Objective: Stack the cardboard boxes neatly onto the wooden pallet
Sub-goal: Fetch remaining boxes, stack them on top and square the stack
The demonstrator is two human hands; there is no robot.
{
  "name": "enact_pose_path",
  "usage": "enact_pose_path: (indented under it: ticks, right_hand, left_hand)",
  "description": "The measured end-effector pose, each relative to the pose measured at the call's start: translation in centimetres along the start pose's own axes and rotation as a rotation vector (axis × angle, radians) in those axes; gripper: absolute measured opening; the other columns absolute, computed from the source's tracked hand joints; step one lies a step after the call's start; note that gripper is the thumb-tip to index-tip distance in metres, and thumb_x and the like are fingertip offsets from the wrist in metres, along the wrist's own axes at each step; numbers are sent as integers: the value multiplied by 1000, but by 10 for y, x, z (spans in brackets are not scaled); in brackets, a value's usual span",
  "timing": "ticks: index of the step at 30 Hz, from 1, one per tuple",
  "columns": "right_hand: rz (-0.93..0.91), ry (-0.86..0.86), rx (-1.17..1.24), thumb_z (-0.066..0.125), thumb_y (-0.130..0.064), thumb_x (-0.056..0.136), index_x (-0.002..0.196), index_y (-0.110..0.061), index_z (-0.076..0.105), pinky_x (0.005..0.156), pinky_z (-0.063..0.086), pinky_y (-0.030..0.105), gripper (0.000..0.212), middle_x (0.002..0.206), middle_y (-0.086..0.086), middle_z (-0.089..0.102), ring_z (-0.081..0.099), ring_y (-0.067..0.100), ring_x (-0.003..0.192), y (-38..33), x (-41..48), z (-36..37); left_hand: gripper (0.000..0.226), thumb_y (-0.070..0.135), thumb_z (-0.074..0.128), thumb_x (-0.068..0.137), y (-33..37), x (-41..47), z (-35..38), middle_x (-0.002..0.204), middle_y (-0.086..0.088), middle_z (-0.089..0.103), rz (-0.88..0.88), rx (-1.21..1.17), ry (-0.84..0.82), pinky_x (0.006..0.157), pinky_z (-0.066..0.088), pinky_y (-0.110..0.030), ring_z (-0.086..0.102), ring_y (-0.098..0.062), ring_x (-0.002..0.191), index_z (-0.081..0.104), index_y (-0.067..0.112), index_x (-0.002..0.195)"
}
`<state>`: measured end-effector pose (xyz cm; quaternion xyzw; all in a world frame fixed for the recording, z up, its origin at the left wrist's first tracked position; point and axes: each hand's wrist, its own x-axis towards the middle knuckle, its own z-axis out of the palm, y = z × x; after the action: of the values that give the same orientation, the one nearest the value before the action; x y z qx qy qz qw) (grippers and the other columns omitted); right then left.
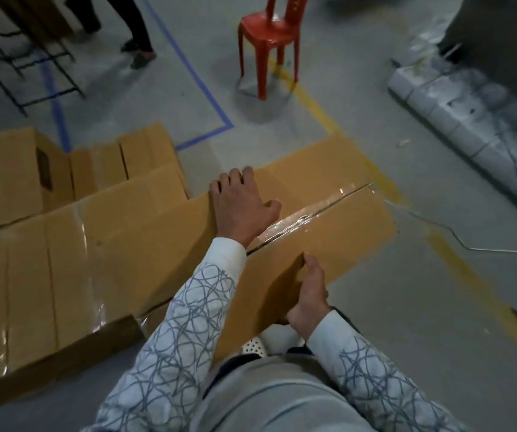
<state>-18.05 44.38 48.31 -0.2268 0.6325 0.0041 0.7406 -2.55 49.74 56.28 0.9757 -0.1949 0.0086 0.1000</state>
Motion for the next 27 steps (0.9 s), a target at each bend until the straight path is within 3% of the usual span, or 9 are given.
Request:
enact_pose_path:
  ticks: [3, 7, 11, 15, 17, 19, 22, 25, 27]
  right_hand:
    - [-26, 22, 60, 79, -76, 47, 144, -32, 42, 103, 42, 69, 113, 132, 13, 61, 59, 43, 114, -39, 25, 35]
    - [0, 17, 105, 84, -81, 19, 146, -32, 45, 104, 43, 63, 141, 134, 7, 62, 60, 39, 117, -100, 78, 82]
    - [-82, -33, 41, 83, -73, 46, 146, -27, 40, 105, 44, 63, 118, 136, 10, 60, 58, 42, 119, -208, 92, 144]
    - [-444, -90, -138, 78, -61, 82, 159, -26, 12, 116, 36, 55, 108, 163, 4, 32, 41, 32, 142, -336, 89, 225]
    - [-675, -76, -310, 75, -65, 81, 155, -28, 22, 112, 38, 50, 98, 158, 1, 40, 46, 29, 135, -394, 85, 275]
    - [-918, -13, -578, 70, -73, 76, 144, -29, 35, 111, 36, 58, 89, 147, -3, 51, 50, 35, 131, -436, 82, 326]
    - [-1241, -7, -963, 56, -81, 79, 145, -24, 38, 105, 30, 64, 90, 150, -2, 47, 46, 38, 133, -475, 85, 414]
    - [-1467, 14, -1203, 44, -86, 84, 146, -24, 42, 107, 24, 66, 88, 152, 1, 48, 43, 36, 137, -492, 95, 501]
    - [-1566, 2, -1356, 38, -89, 84, 141, -25, 48, 109, 20, 66, 86, 148, 2, 52, 43, 35, 137, -493, 107, 556]
  left_hand:
    - [77, 62, 55, 82, 20, 62, 7, 132, -10, 54, 76, 0, 22, 106, 28, -46, 46, -32, 122, 44, 15, 142]
    - [76, 61, 57, 82, 41, 149, 25, 132, -10, 55, 99, -6, 21, 107, 28, -45, 46, -32, 123, 46, 14, 141]
    - [81, 60, 62, 82, 52, 242, 33, 139, -11, 52, -2, -95, 48, 110, 28, -46, 44, -33, 129, 42, 15, 146]
    - [83, 57, 69, 82, 47, 322, 4, 145, -9, 47, -249, -319, 146, 112, 31, -49, 42, -33, 134, 40, 15, 147]
    - [84, 51, 76, 83, 36, 353, -5, 147, -7, 46, -393, -548, 171, 114, 35, -50, 44, -32, 135, 39, 16, 149]
    - [83, 48, 80, 81, 25, 372, -5, 143, -3, 52, -556, -830, 181, 110, 45, -51, 53, -28, 128, 42, 18, 148]
    - [71, 38, 82, 83, 12, 395, 3, 133, -2, 63, -787, -1212, 219, 104, 53, -51, 63, -22, 117, 49, 19, 142]
    - [104, 47, 89, 62, 1, 423, 25, 146, -6, 54, -1054, -1494, 166, 108, 49, -56, 55, -30, 129, 40, 26, 151]
    - [113, 53, 91, 45, -4, 444, 42, 140, -10, 58, -1231, -1620, 129, 105, 49, -56, 57, -33, 124, 49, 21, 145]
